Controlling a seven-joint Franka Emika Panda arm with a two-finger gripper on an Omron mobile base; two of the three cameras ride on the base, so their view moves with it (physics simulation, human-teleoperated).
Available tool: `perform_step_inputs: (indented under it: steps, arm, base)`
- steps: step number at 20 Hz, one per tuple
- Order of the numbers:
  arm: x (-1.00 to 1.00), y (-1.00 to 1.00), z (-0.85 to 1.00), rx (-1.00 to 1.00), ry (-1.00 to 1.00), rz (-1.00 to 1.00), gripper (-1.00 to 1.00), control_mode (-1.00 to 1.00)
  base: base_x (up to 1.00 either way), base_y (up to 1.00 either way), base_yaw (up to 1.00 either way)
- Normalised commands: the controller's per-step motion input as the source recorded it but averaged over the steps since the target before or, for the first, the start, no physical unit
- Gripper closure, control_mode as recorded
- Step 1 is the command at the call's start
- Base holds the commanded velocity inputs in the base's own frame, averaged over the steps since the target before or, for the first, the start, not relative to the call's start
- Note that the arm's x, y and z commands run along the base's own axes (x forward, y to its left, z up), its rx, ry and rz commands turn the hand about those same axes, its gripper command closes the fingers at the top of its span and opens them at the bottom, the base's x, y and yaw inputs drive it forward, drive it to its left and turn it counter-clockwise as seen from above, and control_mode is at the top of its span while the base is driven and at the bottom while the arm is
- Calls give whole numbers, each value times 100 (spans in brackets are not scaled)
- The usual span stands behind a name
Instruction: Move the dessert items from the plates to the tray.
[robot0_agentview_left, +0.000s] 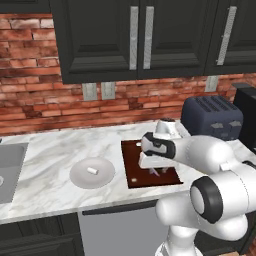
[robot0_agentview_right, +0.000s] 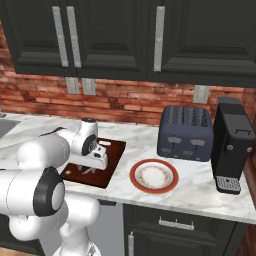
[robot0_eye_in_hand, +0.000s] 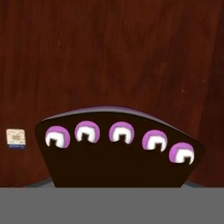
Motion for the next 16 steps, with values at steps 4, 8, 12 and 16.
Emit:
perform_step_inputs:
  steps: [4,8,12,16]
  arm:
    - [0,11,-21,0,0,4,100,-100]
    - [0,2,-11,0,0,3,100,-100]
    - [0,4,-10,0,0,4,100,-100]
    - [0,4,-4,0,0,2,-100,-100]
  base:
    - [0,0,0]
    - [0,0,0]
    - [0,0,0]
    - [0,0,0]
